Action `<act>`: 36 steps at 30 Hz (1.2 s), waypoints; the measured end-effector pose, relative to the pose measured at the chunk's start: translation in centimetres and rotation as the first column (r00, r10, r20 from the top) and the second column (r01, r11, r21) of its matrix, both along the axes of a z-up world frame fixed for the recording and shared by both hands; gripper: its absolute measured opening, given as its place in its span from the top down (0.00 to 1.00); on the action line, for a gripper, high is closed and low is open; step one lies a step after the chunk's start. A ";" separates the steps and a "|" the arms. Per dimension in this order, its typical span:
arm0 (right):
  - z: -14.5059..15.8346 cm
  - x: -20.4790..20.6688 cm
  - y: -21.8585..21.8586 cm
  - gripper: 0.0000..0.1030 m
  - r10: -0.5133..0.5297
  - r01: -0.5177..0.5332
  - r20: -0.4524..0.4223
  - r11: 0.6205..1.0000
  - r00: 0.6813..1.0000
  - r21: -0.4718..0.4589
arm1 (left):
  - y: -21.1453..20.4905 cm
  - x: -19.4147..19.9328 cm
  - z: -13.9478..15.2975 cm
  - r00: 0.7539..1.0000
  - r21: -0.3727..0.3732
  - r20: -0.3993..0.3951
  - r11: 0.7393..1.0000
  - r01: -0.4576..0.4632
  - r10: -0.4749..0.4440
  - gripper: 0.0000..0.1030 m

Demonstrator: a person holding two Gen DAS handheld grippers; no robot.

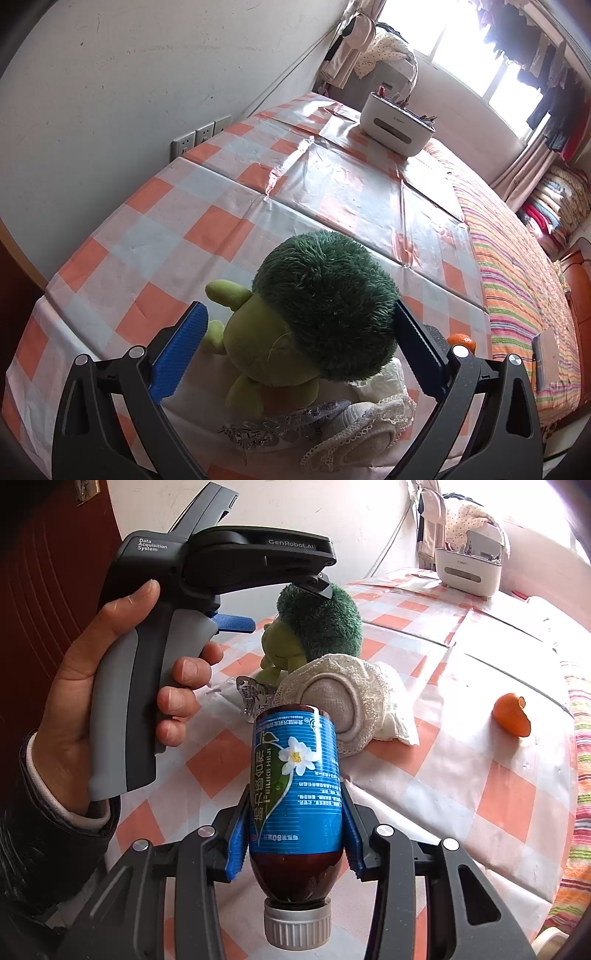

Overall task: Collect trash
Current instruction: 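Grasp the green plush turtle with the left tool while the right tool holds the bottle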

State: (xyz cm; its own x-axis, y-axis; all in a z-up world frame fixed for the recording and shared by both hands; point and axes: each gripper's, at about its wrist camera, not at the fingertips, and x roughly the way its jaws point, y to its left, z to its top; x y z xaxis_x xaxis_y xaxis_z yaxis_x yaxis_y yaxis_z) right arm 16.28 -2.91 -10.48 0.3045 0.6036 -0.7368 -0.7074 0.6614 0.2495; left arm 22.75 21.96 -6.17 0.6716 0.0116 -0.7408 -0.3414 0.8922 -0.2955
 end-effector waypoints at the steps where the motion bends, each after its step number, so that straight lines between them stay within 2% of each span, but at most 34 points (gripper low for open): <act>1: 0.1 -0.1 -0.2 0.60 -0.006 0.006 0.004 1.000 1.000 0.003 | -0.1 0.2 -0.1 1.000 -0.002 0.001 1.000 0.006 -0.006 0.06; 6: 0.4 -0.9 -0.9 0.60 -0.036 0.036 0.025 0.999 0.999 0.003 | -1.9 1.3 -1.1 0.995 0.019 -0.007 0.995 0.100 -0.100 0.11; 8: 0.5 -1.2 -1.3 0.60 -0.045 0.045 0.036 0.999 0.998 -0.002 | -3.3 1.3 -0.9 0.992 0.108 -0.003 0.986 0.125 -0.125 0.16; 10: 0.7 -1.8 -1.6 0.60 -0.052 0.052 0.046 0.999 0.998 -0.003 | -4.4 1.1 -0.7 0.990 0.166 -0.001 0.976 0.141 -0.143 0.20; 15: 1.4 -2.7 -2.7 0.60 -0.079 0.079 0.072 0.997 0.994 0.004 | -5.7 0.3 -0.5 0.986 0.234 0.005 0.959 0.160 -0.165 0.28; 17: 1.7 -2.8 -3.0 0.60 -0.089 0.089 0.082 0.996 0.993 0.008 | -5.9 -0.2 -0.2 0.984 0.241 0.018 0.956 0.167 -0.177 0.30; 26: 2.9 -3.9 -4.7 0.60 -0.146 0.144 0.128 0.989 0.981 0.024 | -7.0 -3.0 1.9 0.972 0.239 0.106 0.955 0.178 -0.208 0.31; 36: 3.5 -4.1 -6.3 0.60 -0.190 0.190 0.158 0.982 0.969 0.017 | -8.3 -5.6 3.1 0.961 0.223 0.140 0.953 0.204 -0.239 0.31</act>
